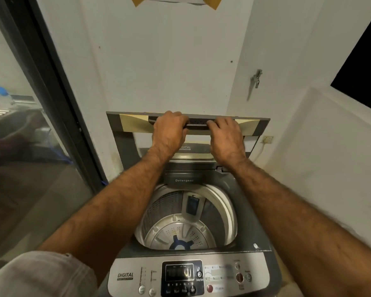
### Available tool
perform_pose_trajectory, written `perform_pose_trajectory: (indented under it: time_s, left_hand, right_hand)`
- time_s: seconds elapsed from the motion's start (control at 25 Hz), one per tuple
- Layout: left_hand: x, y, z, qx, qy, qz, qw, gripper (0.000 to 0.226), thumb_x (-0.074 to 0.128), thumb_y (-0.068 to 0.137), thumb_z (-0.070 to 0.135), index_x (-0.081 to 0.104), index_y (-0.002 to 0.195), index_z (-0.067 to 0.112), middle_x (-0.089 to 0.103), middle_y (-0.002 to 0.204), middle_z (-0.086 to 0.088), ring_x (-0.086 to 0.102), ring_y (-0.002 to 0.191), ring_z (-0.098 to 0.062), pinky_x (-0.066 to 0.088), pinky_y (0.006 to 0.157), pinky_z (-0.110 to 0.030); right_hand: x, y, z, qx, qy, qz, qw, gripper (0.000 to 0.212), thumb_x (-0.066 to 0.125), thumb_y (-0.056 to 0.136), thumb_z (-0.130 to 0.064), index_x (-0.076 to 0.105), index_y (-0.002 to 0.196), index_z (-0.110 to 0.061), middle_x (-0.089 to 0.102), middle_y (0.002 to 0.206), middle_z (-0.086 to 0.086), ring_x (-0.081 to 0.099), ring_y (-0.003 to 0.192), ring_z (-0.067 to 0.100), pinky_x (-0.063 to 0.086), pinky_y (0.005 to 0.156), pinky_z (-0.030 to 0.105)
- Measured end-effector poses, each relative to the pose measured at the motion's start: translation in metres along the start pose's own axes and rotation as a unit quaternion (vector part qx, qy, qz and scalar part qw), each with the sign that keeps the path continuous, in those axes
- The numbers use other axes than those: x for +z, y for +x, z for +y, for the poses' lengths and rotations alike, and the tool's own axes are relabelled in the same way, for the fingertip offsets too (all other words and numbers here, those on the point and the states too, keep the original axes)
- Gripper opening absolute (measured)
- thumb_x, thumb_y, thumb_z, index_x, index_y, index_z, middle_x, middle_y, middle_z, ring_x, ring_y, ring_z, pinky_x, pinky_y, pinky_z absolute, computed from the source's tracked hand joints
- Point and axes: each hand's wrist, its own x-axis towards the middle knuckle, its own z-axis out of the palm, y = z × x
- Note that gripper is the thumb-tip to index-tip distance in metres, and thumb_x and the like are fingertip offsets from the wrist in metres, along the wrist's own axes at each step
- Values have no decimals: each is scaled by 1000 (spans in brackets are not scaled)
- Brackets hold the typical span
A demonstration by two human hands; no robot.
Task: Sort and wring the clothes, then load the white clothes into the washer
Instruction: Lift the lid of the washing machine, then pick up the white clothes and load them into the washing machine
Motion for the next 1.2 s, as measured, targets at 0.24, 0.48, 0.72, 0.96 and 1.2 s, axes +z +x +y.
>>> perform_pose_trajectory:
  time_s: [0.24,0.48,0.72,0.96,1.2]
  left_hand:
    - [20,32,-2,-40,7,4,999,28,67,92,30,68,118,20,70,111,-2,60,105,-25,42,99,-43]
    - [34,34,-3,-45,7,18,999,30,67,93,31,67,121,22,70,115,-1,60,108,-24,37,103,-41]
    - [38,11,3,-54,-1,68,996,42,64,90,38,60,130,22,60,130,-4,46,128,-28,20,121,-52]
    - [57,-53,67,3,-84,50,995,50,59,90,33,53,138,22,41,152,-9,30,145,-30,17,122,-55]
    - [84,-131,173,74,-122,-60,988,47,61,89,31,55,136,23,44,150,-5,32,144,-27,29,118,-48]
  right_hand:
    - [12,24,-5,33,16,-25,999,79,76,79,-14,39,149,-12,46,143,13,42,134,31,39,114,46]
    - [13,26,-13,52,31,-44,997,88,77,79,-16,31,153,-9,38,150,15,34,141,32,37,116,46]
    - [10,12,-14,54,32,-99,993,100,69,86,-19,3,161,-15,1,168,13,-3,156,33,18,125,52]
    - [16,-54,13,77,59,-115,989,93,65,90,-27,6,161,-22,-7,169,10,-5,156,30,17,124,53]
    - [9,-178,83,136,67,-158,976,72,49,100,-39,15,160,-18,0,169,11,1,157,30,23,122,55]
